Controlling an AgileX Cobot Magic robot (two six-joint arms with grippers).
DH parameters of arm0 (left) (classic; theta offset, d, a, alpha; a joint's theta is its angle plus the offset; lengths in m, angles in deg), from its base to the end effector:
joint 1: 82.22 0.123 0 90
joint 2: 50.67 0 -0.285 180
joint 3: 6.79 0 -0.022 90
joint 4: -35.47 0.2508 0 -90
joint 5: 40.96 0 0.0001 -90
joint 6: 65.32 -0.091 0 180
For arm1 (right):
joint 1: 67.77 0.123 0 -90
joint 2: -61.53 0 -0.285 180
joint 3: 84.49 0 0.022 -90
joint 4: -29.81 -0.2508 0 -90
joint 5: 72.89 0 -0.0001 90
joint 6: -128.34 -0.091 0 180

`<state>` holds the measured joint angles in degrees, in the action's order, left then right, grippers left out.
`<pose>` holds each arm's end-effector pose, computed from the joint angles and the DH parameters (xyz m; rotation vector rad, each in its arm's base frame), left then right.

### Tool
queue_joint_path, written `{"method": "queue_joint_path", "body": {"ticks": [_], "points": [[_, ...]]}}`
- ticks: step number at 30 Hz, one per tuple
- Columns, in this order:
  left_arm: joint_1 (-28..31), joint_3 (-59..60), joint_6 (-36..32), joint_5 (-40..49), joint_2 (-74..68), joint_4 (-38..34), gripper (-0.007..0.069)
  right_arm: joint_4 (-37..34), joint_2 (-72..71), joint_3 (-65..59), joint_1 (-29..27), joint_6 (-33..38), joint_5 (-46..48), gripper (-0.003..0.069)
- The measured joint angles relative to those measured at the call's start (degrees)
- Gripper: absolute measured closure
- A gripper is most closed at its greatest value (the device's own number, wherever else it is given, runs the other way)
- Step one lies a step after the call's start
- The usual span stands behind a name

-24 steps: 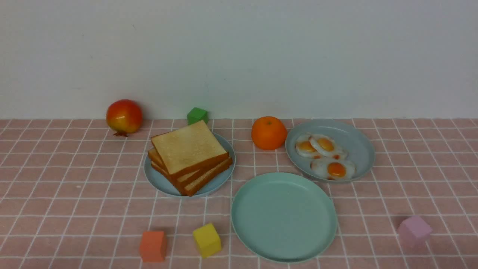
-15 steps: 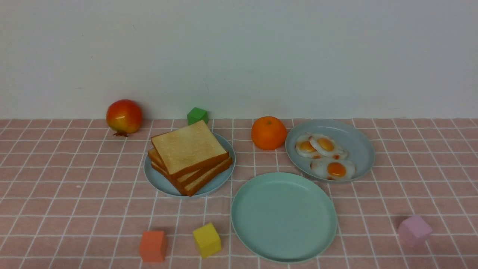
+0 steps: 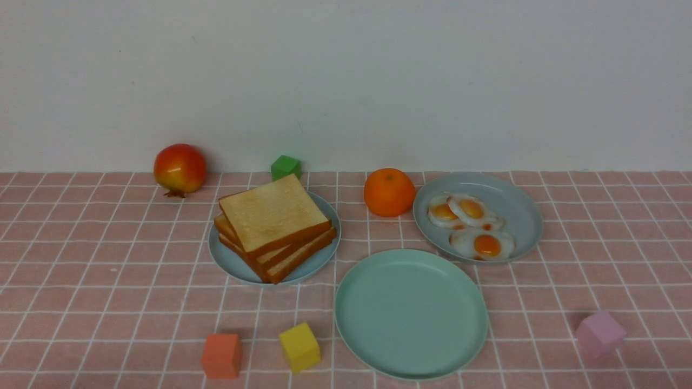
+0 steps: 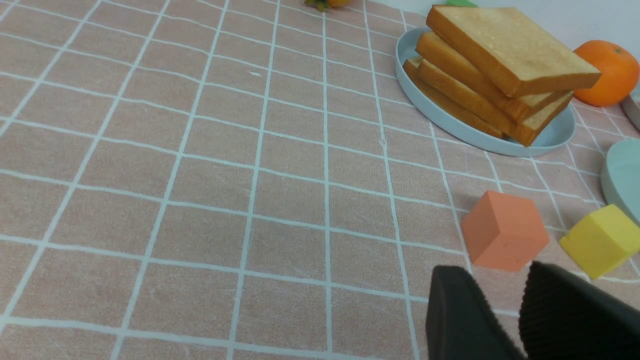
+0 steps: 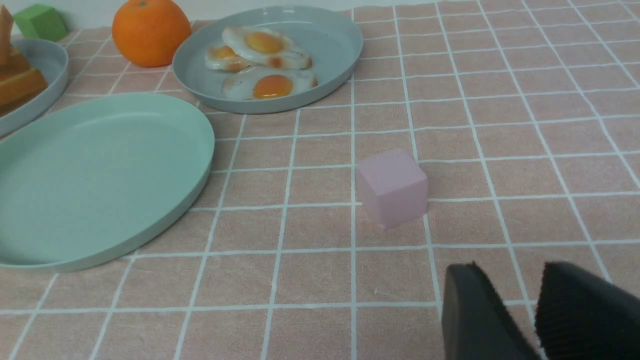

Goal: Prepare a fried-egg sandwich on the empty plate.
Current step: Use the left arm to grab a slice of bread

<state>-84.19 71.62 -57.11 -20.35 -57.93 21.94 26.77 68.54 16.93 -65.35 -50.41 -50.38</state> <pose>0.0527 -0.0093 0.1752 -0.2485 1.8429 -0.3541 0.0518 0.0040 0.1707 -0.0281 1.8865 0.0667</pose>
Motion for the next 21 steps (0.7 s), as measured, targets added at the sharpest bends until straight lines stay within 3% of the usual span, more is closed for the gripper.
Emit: {"method": "queue_joint_path", "body": {"ticks": [4,8,10,13,16,21], "points": [[0.0,0.2,0.6,-2.0,0.0,-2.2,0.0385,0.0,0.0,0.0,0.0,0.0,0.0,0.042],[0.0,0.4,5.1,-5.6,0.0,-13.1,0.0385,0.0,0.0,0.0,0.0,0.0,0.0,0.042],[0.0,0.4,8.8,-9.5,0.0,-23.3,0.0385,0.0,0.0,0.0,0.0,0.0,0.0,0.042],[0.0,0.4,9.6,-13.8,0.0,-32.5,0.0385,0.0,0.0,0.0,0.0,0.0,0.0,0.042],[0.0,0.4,9.4,-15.9,0.0,-36.7,0.0393,0.0,0.0,0.0,0.0,0.0,0.0,0.042],[0.0,-7.4,2.8,-4.3,-0.7,-36.8,0.0529,0.0,0.0,0.0,0.0,0.0,0.0,0.042]]}}
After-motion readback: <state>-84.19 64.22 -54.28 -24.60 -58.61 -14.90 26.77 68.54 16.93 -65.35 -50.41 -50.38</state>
